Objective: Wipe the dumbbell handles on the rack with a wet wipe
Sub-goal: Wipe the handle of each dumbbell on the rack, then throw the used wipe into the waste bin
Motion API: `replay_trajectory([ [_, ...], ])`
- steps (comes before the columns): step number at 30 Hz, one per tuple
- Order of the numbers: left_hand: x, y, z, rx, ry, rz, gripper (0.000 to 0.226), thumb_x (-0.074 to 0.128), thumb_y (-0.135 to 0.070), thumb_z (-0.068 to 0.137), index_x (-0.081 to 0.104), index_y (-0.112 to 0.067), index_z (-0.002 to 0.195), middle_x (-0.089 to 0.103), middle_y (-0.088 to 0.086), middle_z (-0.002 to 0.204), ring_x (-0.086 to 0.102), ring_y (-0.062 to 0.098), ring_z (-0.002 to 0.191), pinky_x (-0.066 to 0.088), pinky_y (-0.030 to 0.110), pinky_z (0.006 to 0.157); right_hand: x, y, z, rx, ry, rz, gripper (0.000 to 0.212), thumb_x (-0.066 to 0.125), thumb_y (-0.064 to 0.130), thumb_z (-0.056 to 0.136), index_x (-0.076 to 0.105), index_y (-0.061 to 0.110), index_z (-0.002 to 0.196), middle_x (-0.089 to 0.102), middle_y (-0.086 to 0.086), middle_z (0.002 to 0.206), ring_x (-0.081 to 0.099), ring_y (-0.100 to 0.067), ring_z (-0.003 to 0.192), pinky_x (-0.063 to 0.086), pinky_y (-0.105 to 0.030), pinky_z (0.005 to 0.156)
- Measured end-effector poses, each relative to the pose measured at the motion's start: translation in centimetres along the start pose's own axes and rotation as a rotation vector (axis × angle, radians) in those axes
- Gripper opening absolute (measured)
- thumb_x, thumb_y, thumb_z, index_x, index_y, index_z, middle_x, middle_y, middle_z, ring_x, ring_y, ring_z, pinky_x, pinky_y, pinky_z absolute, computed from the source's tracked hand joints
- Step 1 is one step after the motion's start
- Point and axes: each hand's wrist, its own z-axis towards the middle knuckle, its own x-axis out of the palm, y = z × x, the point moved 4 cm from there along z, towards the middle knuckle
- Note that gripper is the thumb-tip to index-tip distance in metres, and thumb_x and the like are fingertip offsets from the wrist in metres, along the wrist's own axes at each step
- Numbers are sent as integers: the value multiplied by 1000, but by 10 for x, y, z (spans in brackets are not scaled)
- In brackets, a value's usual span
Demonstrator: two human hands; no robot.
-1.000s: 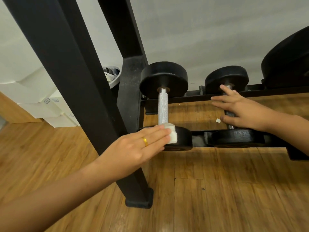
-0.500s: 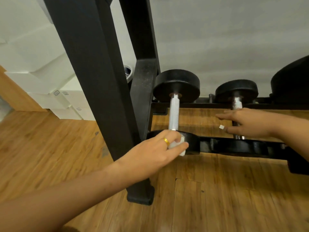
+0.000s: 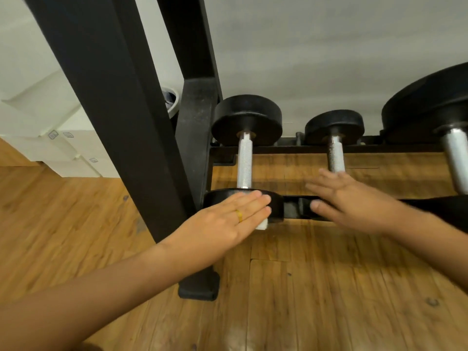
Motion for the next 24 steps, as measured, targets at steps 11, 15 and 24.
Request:
replay_trajectory([
  [11,18,6,-13,-49,-102,-97,72,69,4,90,37,-5,154,39,15,161,32,27,153,32,47,123,66,0,-55,-96,-456,-328,62,42,28,96,33,10,154,32,-13,161,19,-35,152,16,-58,121],
  [15,9,17,-4,-194,-161,-172,49,50,-7,100,48,-3,149,46,14,157,38,25,150,32,40,123,66,0,-48,-111,-511,-353,63,50,30,94,39,9,152,35,-13,159,24,-35,150,14,-56,122],
  [24,4,0,10,-7,-67,-6,62,64,2,85,53,-3,146,53,16,151,47,28,144,32,43,120,66,-1,-52,-143,-527,-331,62,45,29,93,39,10,152,37,-13,158,27,-35,149,16,-55,121],
])
